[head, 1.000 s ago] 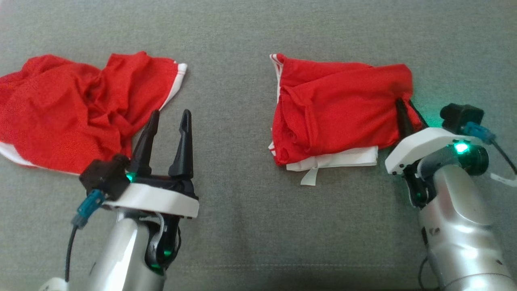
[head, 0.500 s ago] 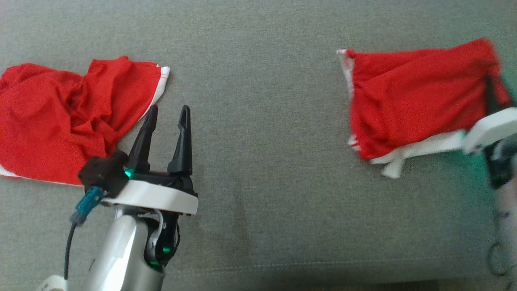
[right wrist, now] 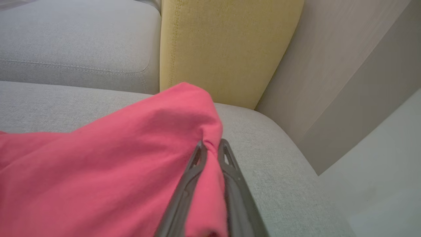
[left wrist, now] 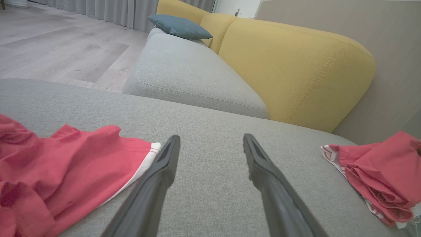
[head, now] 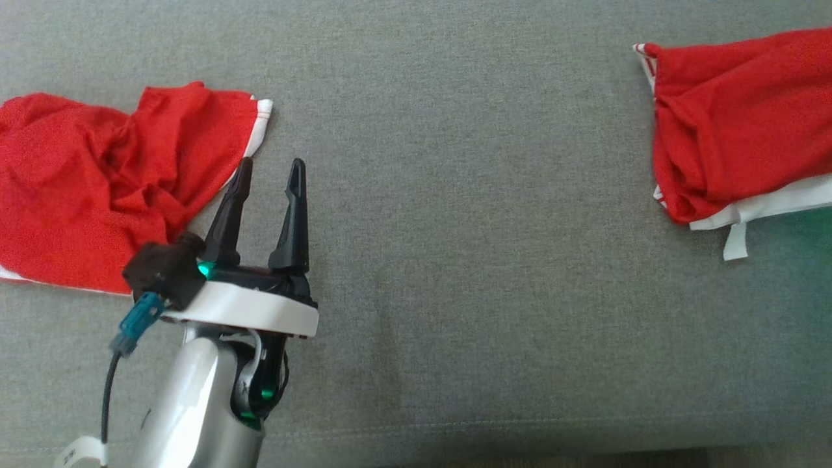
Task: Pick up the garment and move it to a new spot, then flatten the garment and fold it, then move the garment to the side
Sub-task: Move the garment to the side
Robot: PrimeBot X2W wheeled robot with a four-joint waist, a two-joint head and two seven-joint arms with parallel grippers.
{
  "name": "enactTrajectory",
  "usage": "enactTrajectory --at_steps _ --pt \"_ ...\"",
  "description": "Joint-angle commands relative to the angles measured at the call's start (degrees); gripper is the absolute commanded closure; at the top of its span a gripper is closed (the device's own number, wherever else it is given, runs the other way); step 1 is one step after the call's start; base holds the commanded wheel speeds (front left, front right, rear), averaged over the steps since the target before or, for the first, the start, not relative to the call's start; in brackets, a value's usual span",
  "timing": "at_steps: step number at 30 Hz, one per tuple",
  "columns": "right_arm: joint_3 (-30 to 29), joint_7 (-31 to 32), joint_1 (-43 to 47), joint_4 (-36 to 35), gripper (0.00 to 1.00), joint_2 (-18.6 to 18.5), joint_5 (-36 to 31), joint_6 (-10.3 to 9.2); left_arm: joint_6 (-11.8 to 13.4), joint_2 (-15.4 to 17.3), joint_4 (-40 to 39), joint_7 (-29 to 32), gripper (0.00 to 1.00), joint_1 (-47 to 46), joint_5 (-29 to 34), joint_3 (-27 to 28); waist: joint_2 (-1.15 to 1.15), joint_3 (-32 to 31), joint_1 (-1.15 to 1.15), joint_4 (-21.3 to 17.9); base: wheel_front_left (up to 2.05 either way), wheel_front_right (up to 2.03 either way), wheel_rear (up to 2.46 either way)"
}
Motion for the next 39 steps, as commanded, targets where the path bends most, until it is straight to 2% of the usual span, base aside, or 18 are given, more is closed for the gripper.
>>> enactTrajectory --at_steps 1,22,23,24,25,26,33,39 --pt "0.11 -0.83 -1.93 -2.27 1.00 -1.85 -0.46 0.17 -0.04 0.47 -2.20 -0.29 0.00 -1.59 0.00 2.02 0.00 0.13 0.00 -0.01 0.00 0.00 0.00" --pt "-0.88 -1.41 -2.62 -3.77 1.00 -2.55 0.47 0.17 -0.13 0.47 -2.35 -0.29 0.00 -1.46 0.27 2.18 0.00 0.67 0.00 -0.37 0.00 0.00 0.00" --pt "-1.05 -1.35 -2.64 -3.77 0.98 -2.46 0.73 0.17 -0.12 0.47 -2.30 -0.29 0.00 -1.46 0.24 2.13 0.00 0.67 0.00 -0.35 0.00 0.00 0.00" --pt "-1.07 -1.35 -2.68 -3.81 0.64 -2.33 0.92 0.17 -0.11 0.47 -2.23 -0.29 0.00 -1.44 0.21 2.06 0.00 0.64 0.00 -0.34 0.00 0.00 0.00" --pt "-1.03 -1.41 -2.68 -3.92 0.11 -2.20 0.98 0.17 -0.10 0.47 -2.15 -0.29 0.00 -1.42 0.17 2.00 0.00 0.59 0.00 -0.33 0.00 0.00 0.00" --pt "-1.15 -1.47 -2.70 -4.02 0.00 -2.10 1.01 0.17 -0.08 0.47 -2.08 -0.29 0.00 -1.40 0.13 1.93 0.00 0.51 0.00 -0.32 0.00 0.00 0.00" --pt "-1.74 -1.99 -2.70 -5.44 0.00 -0.68 1.02 0.17 -0.06 0.47 -1.64 -0.29 0.00 -1.27 -0.30 1.88 0.00 -0.54 0.00 -0.27 0.00 0.00 0.00" --pt "1.04 -3.22 -1.12 -8.23 0.00 3.29 2.10 0.17 0.02 0.47 -1.42 -0.29 0.00 -0.66 -0.79 2.09 0.00 -3.29 0.00 -0.69 0.00 0.00 0.00"
